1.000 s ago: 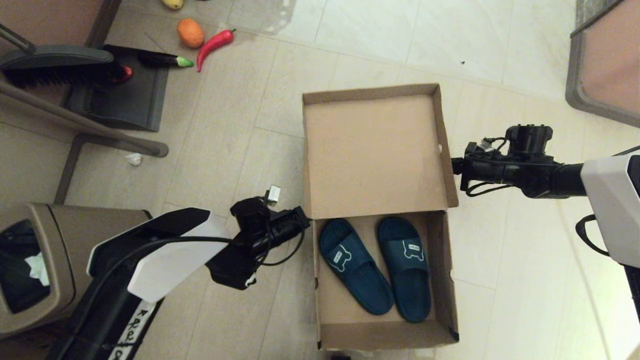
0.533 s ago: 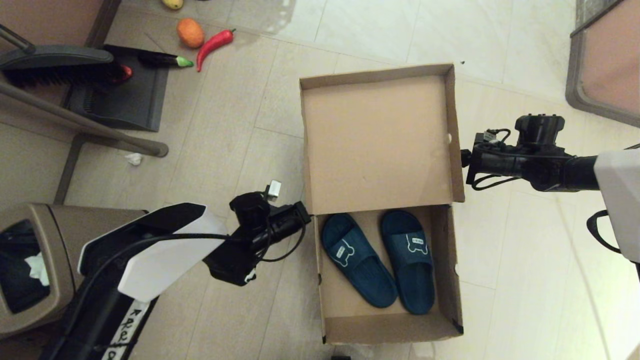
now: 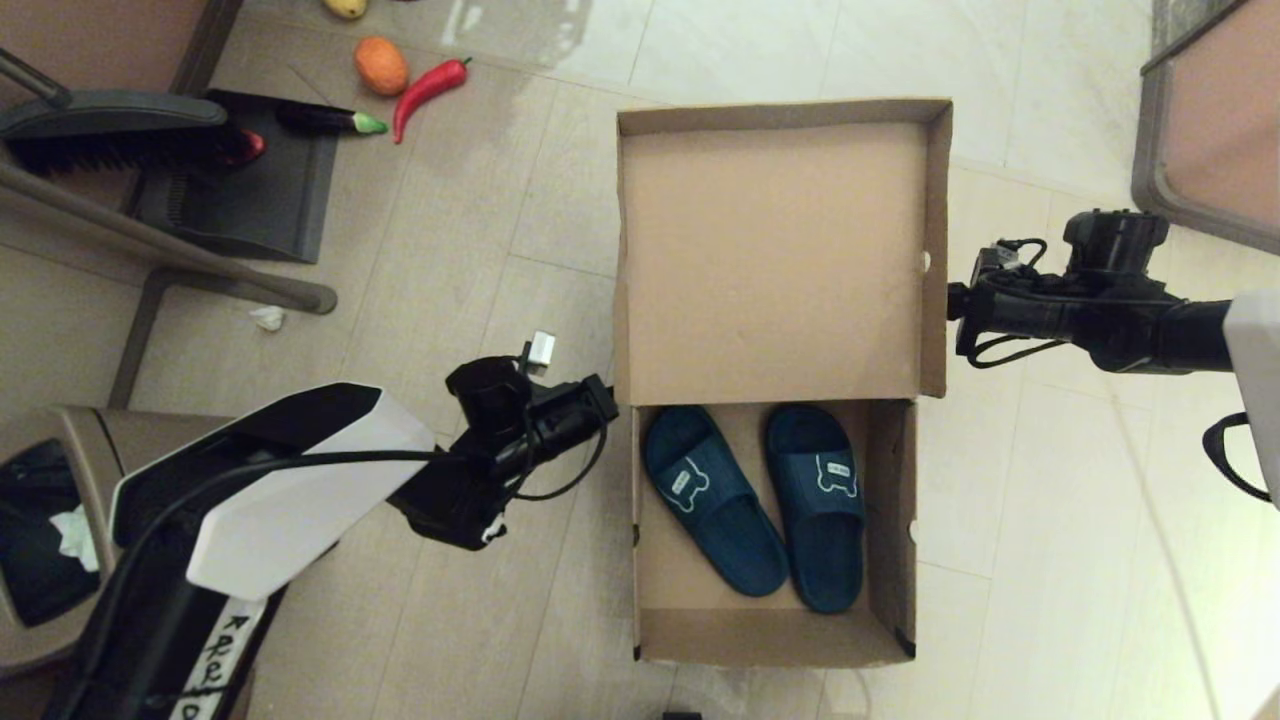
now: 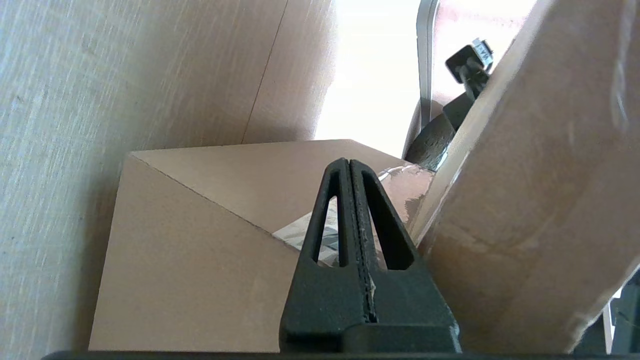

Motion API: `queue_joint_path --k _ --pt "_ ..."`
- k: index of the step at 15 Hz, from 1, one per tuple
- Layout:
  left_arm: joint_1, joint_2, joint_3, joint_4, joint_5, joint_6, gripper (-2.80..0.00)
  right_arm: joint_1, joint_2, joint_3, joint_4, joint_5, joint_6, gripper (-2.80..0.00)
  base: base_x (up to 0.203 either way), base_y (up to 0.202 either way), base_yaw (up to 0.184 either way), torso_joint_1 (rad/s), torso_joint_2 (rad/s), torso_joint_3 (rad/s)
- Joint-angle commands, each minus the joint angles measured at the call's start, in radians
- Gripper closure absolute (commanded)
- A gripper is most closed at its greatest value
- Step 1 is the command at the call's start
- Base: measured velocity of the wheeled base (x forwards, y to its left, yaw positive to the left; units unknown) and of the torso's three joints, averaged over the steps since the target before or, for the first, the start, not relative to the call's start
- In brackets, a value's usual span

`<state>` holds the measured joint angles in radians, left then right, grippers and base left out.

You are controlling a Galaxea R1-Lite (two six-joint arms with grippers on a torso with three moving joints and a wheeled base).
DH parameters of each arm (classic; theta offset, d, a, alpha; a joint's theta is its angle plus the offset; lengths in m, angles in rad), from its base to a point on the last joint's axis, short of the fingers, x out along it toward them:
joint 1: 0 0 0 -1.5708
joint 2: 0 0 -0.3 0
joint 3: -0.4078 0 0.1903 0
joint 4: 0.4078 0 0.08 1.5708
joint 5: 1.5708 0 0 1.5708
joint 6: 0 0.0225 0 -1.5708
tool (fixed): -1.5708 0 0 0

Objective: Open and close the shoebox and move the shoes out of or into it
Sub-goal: Close the shoe box

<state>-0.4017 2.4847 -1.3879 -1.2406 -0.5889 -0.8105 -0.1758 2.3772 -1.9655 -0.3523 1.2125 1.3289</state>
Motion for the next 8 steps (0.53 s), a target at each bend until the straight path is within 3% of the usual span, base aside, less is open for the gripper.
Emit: queue_joint_path --k 1,8 --pt "0.000 -0.007 0.000 -0.002 -0.003 0.004 0.00 -0.009 -0.009 0.001 -0.025 0.015 0.007 0.00 0.000 0.000 0.000 0.000 0.00 0.000" --pt "0.001 0.000 -0.010 0.028 -0.020 0.014 0.00 -0.013 -0.012 -0.001 -0.102 0.097 0.016 0.00 0.000 0.000 0.000 0.000 0.00 0.000"
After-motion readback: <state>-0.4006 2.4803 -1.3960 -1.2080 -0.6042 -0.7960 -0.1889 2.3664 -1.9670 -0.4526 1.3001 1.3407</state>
